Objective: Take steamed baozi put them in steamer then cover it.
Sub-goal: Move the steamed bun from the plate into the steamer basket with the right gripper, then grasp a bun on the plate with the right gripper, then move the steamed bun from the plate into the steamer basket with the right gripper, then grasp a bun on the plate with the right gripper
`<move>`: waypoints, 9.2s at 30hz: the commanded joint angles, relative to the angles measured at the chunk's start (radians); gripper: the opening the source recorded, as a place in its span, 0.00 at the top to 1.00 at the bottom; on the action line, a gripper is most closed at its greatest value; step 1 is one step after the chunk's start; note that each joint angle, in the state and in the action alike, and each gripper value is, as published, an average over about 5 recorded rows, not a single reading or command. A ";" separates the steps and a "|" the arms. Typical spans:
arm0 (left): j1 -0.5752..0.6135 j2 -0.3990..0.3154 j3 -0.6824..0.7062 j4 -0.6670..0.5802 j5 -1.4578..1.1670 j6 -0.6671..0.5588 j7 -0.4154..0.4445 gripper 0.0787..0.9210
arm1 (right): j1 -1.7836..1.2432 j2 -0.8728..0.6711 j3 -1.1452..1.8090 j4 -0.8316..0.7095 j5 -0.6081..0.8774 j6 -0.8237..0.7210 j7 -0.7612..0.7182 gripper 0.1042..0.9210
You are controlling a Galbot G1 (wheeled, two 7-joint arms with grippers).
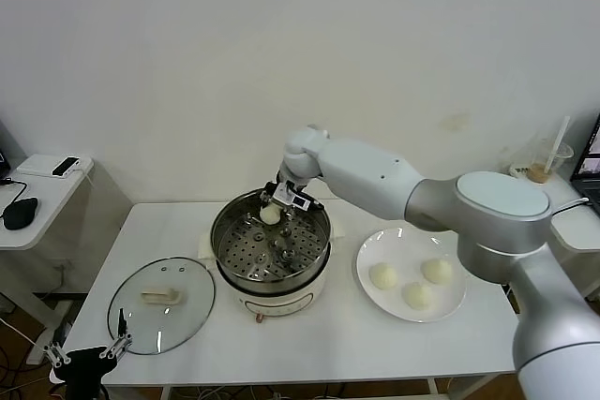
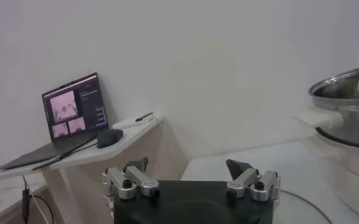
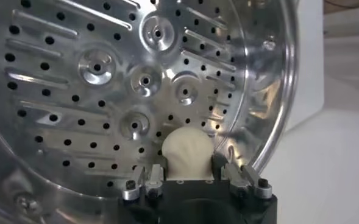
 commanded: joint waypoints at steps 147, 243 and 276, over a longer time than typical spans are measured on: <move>-0.041 0.078 -0.012 -0.029 -0.027 0.059 0.047 0.12 | 0.181 -0.239 0.065 0.511 0.698 -0.956 -0.105 0.40; -0.038 0.057 0.006 -0.033 -0.002 0.057 0.055 0.12 | -0.513 -1.017 0.434 0.752 0.161 -0.724 -0.308 0.12; -0.043 0.052 0.002 -0.018 -0.013 0.055 0.065 0.12 | -0.567 -0.792 0.505 0.539 0.121 -0.746 -0.267 0.13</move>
